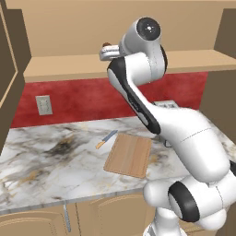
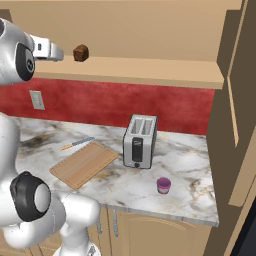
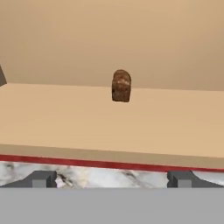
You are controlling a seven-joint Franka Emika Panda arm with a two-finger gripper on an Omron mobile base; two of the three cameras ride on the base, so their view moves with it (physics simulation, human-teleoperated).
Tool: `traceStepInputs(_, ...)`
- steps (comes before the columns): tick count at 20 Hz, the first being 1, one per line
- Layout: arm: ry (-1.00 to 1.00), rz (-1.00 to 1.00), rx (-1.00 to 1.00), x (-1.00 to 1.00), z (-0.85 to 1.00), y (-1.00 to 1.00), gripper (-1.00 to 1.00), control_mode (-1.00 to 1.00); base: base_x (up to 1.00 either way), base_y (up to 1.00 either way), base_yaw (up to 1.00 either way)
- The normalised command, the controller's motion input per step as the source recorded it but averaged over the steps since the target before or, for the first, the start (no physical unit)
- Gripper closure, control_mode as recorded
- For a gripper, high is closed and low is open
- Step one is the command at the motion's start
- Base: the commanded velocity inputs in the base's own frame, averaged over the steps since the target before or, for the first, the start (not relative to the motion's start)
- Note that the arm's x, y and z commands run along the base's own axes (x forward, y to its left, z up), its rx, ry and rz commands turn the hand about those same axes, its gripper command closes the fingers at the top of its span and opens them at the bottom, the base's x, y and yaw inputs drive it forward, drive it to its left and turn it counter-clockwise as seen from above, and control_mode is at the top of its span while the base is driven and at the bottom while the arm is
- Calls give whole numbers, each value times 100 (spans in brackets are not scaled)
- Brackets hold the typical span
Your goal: Pick the bread, place it on the cutting board, pick the jam, place it on the counter, and close the cabinet.
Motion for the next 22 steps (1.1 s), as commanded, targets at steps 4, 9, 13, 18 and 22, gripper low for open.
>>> traceStepInputs(4,0,0,0,35,-1,-2,-100,-100,0,0,0)
traceStepInputs(9,0,0,0,33,-4,0,-100,-100,0,0,0)
traceStepInputs(13,0,0,0,29,-11,-1,-100,-100,0,0,0)
traceStepInputs(18,0,0,0,25,-13,-1,-100,-100,0,0,0)
traceStepInputs(22,0,0,0,25,-8,-1,-100,-100,0,0,0)
